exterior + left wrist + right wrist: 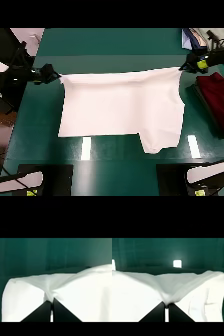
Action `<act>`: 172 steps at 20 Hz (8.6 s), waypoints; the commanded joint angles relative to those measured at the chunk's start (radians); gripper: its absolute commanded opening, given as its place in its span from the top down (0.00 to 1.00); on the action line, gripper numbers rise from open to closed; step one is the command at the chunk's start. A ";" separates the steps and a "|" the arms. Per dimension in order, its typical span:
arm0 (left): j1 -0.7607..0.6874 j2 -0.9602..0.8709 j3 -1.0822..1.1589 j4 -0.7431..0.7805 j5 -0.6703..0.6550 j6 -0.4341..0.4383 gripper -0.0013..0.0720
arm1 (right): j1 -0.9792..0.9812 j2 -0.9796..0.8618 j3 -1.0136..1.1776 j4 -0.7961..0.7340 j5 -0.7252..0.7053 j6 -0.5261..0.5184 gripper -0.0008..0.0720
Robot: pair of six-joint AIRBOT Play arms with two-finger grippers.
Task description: Fold the shirts.
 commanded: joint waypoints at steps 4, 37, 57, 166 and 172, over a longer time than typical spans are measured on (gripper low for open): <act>-0.011 -0.108 0.000 -0.226 0.357 0.227 0.95 | 0.016 -0.122 0.156 -0.010 -0.246 -0.089 0.97; 0.167 0.119 -0.309 0.371 -0.390 0.122 0.24 | 0.008 0.455 -0.575 -0.039 0.013 -0.123 0.34; 0.163 0.227 -0.604 0.156 -0.252 0.214 0.71 | 0.007 0.530 -0.669 -0.060 0.107 -0.098 0.34; -0.613 -0.520 0.465 0.114 -0.034 -0.129 0.95 | 0.105 0.112 -0.051 0.544 0.236 -0.260 0.96; -0.628 -0.616 0.505 0.116 -0.033 -0.153 0.95 | 0.347 0.007 0.253 0.539 0.263 -0.154 0.97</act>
